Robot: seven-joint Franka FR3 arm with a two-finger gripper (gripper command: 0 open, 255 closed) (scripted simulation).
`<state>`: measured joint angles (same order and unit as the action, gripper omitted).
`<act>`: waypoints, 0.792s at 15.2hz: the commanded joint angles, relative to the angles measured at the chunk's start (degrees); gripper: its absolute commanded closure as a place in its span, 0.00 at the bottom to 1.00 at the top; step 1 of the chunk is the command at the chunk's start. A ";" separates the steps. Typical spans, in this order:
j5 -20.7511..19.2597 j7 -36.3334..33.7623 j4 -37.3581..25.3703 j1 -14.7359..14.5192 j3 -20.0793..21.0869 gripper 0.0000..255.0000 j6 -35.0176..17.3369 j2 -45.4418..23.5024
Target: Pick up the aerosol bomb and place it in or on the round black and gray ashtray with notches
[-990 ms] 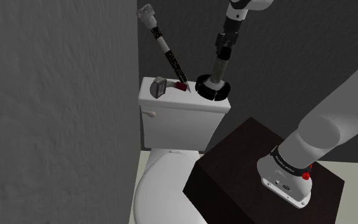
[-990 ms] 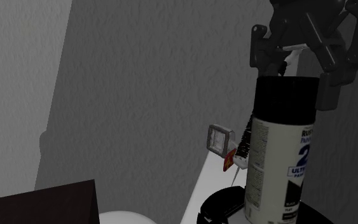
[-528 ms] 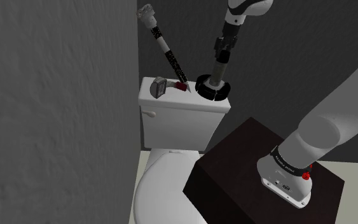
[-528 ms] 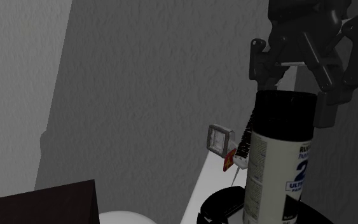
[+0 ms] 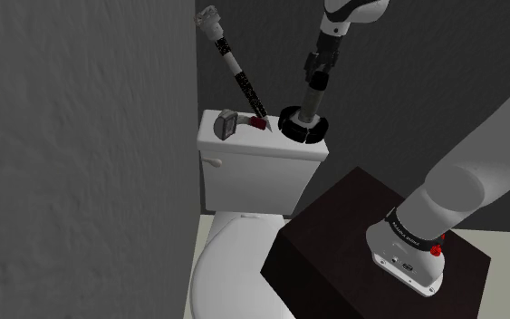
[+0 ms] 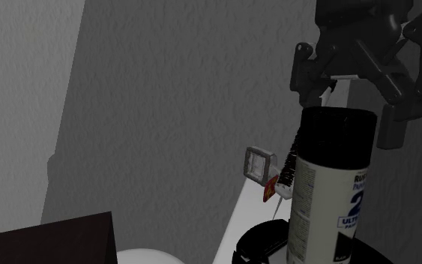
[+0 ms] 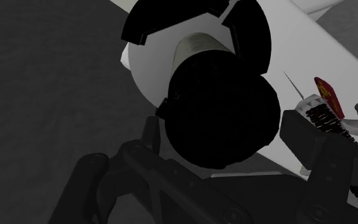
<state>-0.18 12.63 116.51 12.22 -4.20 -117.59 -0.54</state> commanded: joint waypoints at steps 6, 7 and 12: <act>-0.13 -0.07 -5.26 -0.02 0.03 0.00 7.09 1.82; -0.13 -0.07 -5.26 -0.02 0.03 0.00 7.09 1.82; -0.13 -0.07 -5.26 -0.02 0.03 0.00 7.09 1.82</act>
<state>-0.31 12.56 111.29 12.20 -4.17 -110.54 1.29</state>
